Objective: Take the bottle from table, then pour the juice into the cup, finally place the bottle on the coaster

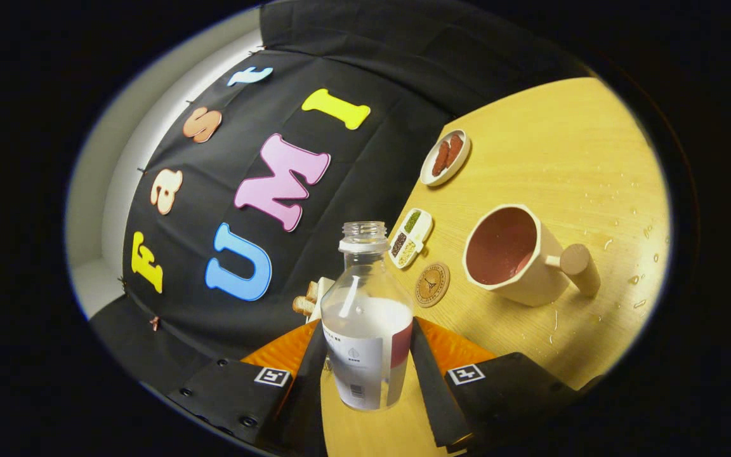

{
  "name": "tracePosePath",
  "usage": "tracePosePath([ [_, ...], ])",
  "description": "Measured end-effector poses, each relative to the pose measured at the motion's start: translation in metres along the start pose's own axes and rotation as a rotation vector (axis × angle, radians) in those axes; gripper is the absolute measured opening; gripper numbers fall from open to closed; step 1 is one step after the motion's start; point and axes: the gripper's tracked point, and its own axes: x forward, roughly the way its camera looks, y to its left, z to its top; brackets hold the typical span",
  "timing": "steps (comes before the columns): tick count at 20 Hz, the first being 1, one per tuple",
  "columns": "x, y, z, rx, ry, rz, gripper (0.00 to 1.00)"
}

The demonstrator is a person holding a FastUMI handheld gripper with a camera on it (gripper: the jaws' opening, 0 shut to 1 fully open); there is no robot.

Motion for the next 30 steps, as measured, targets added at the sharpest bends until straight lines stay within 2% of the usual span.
tracePosePath([
  [12,0.003,-0.012,-0.011,0.27,0.031,-0.004,0.74],
  [30,0.008,-0.012,-0.011,0.498,0.04,0.004,0.75],
])
